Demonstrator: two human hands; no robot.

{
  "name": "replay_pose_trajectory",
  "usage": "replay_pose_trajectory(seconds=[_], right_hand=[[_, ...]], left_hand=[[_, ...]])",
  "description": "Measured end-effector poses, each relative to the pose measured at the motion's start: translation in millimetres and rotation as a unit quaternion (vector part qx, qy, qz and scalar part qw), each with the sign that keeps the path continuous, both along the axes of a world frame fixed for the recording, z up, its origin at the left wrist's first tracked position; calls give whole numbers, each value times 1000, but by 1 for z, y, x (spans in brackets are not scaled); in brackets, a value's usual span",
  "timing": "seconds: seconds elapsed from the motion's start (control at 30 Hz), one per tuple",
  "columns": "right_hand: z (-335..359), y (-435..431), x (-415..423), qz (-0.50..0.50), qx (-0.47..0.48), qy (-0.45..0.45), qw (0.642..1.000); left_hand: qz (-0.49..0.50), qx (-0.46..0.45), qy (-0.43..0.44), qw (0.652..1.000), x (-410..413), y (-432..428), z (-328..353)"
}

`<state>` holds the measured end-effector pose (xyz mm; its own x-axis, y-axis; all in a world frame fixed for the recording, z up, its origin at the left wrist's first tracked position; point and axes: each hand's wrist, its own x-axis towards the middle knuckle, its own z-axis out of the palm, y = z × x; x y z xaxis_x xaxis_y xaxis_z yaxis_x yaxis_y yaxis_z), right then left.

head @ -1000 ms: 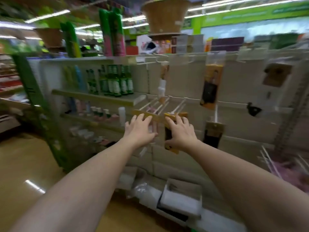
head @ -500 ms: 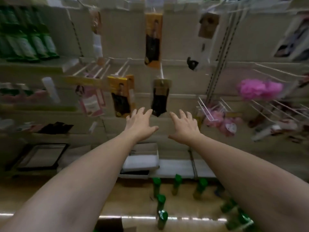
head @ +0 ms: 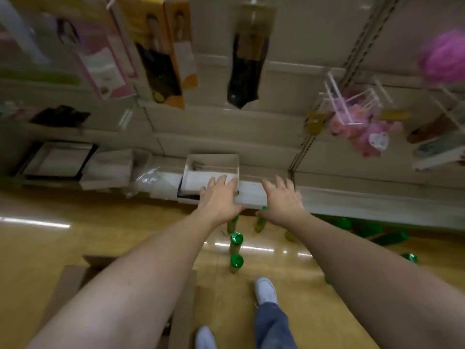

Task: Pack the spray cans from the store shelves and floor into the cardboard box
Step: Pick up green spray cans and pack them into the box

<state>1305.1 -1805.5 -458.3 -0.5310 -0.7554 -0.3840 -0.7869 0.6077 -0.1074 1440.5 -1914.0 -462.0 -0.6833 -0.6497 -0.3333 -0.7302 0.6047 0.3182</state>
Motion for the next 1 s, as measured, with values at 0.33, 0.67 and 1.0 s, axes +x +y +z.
replay_pose_trajectory(seconds=[0.33, 0.67, 1.0], right_hand=[[-130, -54, -13, 157, 82, -56, 983], [-298, -67, -8, 242, 166, -83, 952], [-464, -84, -2, 234, 143, -124, 954]], left_hand=[[160, 73, -57, 983, 20, 1, -140], [246, 168, -52, 953, 35, 47, -310], [285, 252, -16, 925, 6, 91, -472]])
